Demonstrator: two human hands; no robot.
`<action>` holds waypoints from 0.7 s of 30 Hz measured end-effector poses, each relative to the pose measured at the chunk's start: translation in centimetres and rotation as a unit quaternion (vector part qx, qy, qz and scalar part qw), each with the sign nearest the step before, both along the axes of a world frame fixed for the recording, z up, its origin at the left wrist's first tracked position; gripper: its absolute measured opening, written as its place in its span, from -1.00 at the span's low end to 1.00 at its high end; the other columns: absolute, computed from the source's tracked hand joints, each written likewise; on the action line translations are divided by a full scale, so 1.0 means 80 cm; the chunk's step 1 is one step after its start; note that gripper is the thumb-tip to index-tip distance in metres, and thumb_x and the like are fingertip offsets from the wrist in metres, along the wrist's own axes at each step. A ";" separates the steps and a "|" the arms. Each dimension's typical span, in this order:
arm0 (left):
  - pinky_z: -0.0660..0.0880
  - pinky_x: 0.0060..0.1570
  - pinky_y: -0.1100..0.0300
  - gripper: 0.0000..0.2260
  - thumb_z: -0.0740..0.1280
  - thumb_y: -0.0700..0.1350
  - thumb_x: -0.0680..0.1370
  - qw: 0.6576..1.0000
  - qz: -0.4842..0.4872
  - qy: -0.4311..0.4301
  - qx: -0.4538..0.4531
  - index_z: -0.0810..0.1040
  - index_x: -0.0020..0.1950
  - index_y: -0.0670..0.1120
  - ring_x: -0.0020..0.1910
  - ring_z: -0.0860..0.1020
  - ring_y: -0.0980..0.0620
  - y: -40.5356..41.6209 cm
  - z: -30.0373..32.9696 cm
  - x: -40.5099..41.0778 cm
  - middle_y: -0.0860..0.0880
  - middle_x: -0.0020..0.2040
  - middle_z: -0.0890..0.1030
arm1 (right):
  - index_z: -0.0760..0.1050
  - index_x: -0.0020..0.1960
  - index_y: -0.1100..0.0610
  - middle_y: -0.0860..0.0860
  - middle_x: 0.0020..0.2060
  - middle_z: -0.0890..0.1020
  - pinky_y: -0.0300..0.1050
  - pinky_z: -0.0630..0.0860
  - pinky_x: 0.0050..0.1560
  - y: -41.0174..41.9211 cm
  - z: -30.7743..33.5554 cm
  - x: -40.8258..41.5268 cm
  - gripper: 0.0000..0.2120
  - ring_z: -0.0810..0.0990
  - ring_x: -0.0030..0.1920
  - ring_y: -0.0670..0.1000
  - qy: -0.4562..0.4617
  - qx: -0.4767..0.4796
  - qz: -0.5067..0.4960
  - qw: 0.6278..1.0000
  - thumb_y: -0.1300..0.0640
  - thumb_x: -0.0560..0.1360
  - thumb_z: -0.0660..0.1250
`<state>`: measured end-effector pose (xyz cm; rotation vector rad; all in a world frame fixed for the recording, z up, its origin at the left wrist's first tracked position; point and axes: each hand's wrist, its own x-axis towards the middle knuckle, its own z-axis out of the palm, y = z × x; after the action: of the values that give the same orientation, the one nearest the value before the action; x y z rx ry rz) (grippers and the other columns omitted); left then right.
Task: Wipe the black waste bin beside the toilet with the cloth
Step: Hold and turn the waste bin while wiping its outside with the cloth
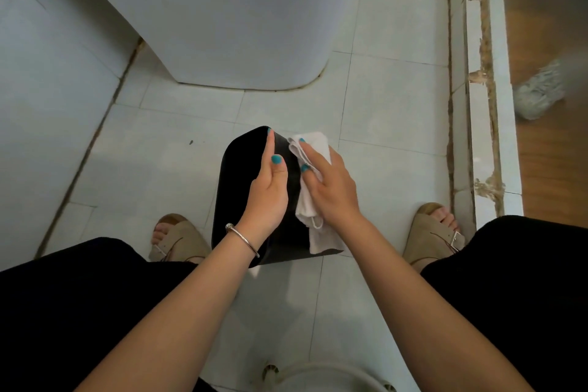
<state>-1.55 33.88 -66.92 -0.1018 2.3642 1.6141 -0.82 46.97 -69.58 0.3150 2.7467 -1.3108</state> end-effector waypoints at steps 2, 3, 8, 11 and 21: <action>0.36 -0.35 0.58 -0.57 -0.03 0.15 0.64 1.000 0.004 -0.005 0.019 -0.01 0.51 0.29 -0.34 0.47 0.49 0.004 0.002 0.001 0.31 -0.30 0.44 | 0.30 0.43 -0.29 -0.05 0.42 0.33 -0.29 0.27 0.10 -0.012 0.017 -0.001 -0.55 0.39 0.31 -0.01 0.033 -0.009 0.017 0.999 0.04 0.59 0.17; 0.39 -0.33 0.56 -0.57 -0.01 0.18 0.62 0.999 0.009 -0.011 0.036 0.04 0.51 0.29 -0.26 0.51 0.48 0.006 0.004 0.001 0.34 -0.25 0.51 | 0.30 0.43 -0.29 -0.06 0.42 0.34 -0.31 0.28 0.07 -0.018 0.025 0.000 -0.58 0.39 0.30 -0.03 0.048 -0.018 0.020 0.998 0.01 0.60 0.17; 0.44 -0.24 0.52 -0.36 -0.06 0.42 0.46 0.995 0.018 -0.028 0.089 0.21 0.47 0.19 -0.07 0.55 0.42 0.011 0.010 0.004 0.26 0.00 0.56 | 0.37 0.39 -0.28 -0.04 0.44 0.34 -0.18 0.33 0.29 -0.034 0.045 0.007 -0.61 0.33 0.40 -0.04 0.081 -0.097 0.013 0.992 0.04 0.61 0.20; 0.46 -0.23 0.49 -0.31 -0.06 0.47 0.41 0.995 0.006 -0.032 0.095 0.20 0.47 0.20 -0.08 0.56 0.39 0.015 0.012 0.001 0.24 0.00 0.57 | 0.38 0.39 -0.25 -0.04 0.41 0.36 -0.32 0.29 0.20 -0.029 0.046 0.007 -0.62 0.35 0.38 -0.04 0.073 -0.098 0.004 0.992 0.04 0.61 0.21; 0.33 -0.43 0.56 -0.45 -0.10 0.34 0.53 0.999 -0.024 -0.001 0.028 -0.06 0.51 0.30 -0.41 0.46 0.46 0.011 0.016 0.000 0.34 -0.19 0.43 | 0.30 0.37 -0.40 -0.08 0.43 0.29 -0.45 0.25 0.01 -0.011 0.010 0.012 -0.60 0.40 0.33 -0.05 0.018 -0.056 -0.035 0.998 -0.02 0.61 0.16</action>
<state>-1.58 34.75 -65.68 -0.0350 2.3003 1.6563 0.15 46.11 -68.81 0.3858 2.7012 -1.4943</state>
